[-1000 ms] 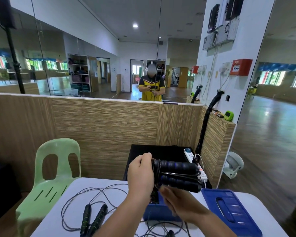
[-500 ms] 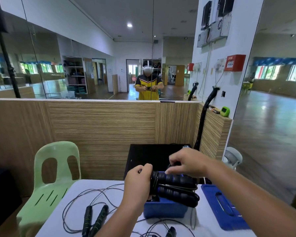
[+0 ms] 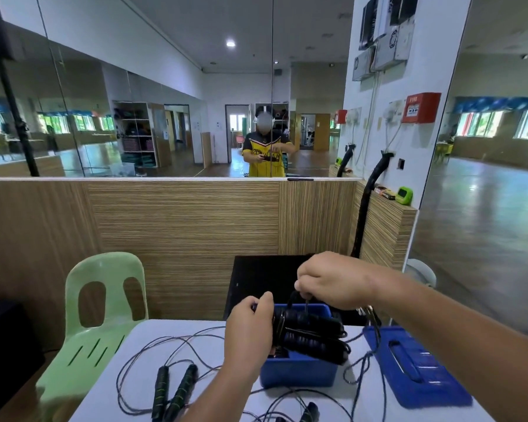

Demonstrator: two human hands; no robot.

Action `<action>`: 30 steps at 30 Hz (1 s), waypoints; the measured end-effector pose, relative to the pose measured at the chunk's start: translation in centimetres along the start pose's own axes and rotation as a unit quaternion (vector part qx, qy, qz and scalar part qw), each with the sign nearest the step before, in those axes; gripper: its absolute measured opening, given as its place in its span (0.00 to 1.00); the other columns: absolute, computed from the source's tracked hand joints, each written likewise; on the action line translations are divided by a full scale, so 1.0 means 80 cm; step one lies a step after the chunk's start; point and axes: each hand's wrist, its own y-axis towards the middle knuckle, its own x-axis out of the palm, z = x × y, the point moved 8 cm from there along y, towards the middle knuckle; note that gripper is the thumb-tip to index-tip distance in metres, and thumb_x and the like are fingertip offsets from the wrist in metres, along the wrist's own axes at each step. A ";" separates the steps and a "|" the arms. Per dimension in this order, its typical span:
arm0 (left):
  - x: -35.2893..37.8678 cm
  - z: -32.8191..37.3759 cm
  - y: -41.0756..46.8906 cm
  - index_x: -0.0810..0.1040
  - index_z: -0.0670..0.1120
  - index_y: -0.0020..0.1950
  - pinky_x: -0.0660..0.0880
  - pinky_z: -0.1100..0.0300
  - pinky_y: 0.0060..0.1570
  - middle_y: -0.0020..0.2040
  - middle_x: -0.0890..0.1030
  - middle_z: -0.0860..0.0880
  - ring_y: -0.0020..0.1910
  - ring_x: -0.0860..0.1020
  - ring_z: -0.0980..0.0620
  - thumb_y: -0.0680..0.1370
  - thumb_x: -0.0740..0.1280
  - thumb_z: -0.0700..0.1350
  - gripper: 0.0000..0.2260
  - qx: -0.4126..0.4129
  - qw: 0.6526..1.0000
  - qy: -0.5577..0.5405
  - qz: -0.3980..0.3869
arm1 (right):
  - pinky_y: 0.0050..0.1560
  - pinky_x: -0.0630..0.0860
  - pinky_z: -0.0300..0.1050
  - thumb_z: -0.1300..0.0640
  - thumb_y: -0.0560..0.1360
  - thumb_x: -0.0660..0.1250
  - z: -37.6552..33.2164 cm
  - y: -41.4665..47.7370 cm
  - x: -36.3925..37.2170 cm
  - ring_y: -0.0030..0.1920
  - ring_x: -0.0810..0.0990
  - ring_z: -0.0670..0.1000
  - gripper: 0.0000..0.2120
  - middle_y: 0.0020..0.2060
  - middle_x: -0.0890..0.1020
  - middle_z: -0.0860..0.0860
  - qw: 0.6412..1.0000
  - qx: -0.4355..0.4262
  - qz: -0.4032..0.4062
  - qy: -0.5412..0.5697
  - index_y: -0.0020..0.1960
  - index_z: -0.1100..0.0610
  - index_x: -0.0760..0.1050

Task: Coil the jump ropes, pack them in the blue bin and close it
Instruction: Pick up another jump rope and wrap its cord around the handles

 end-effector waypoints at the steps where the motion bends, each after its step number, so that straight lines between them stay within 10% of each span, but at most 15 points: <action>1: -0.003 -0.003 0.002 0.67 0.52 0.29 0.74 0.46 0.30 0.28 0.68 0.50 0.29 0.70 0.48 0.72 0.61 0.65 0.20 -0.001 1.000 0.003 0.015 | 0.35 0.71 0.40 0.53 0.82 0.58 -0.002 -0.006 0.006 0.35 0.78 0.47 0.15 0.36 0.80 0.46 1.000 0.010 -0.009 0.026 0.43 0.55 0.79; 10: -0.010 -0.004 0.011 0.66 0.45 0.31 0.72 0.47 0.35 0.26 0.69 0.50 0.30 0.69 0.48 0.82 0.62 0.58 0.24 0.004 0.992 -0.015 0.126 | 0.24 0.68 0.40 0.57 0.83 0.57 -0.018 -0.043 0.121 0.22 0.75 0.54 0.10 0.28 0.79 0.59 0.890 0.069 -0.051 0.447 0.50 0.63 0.70; 20: 0.023 -0.028 0.001 0.79 0.40 0.47 0.77 0.54 0.35 0.35 0.80 0.45 0.34 0.78 0.46 0.68 0.79 0.61 0.26 -0.150 0.976 -0.148 -0.046 | 0.32 0.67 0.43 0.59 0.85 0.56 -0.012 -0.049 0.144 0.25 0.68 0.46 0.12 0.25 0.69 0.50 0.889 0.069 0.078 0.446 0.44 0.60 0.70; 25: 0.023 -0.002 -0.003 0.78 0.40 0.50 0.78 0.56 0.32 0.39 0.84 0.41 0.34 0.82 0.47 0.69 0.81 0.42 0.16 -0.092 0.982 -0.135 -0.092 | 0.38 0.73 0.53 0.54 0.83 0.58 -0.001 -0.044 0.138 0.28 0.71 0.46 0.14 0.26 0.74 0.47 0.923 0.071 0.103 0.364 0.39 0.54 0.68; 30: 0.005 0.008 0.014 0.75 0.46 0.45 0.76 0.54 0.33 0.35 0.80 0.47 0.32 0.78 0.49 0.63 0.82 0.47 0.19 -0.004 0.998 -0.055 -0.028 | 0.40 0.77 0.44 0.52 0.83 0.60 0.009 -0.050 0.128 0.30 0.78 0.43 0.11 0.31 0.83 0.51 0.937 0.071 0.121 0.321 0.42 0.50 0.74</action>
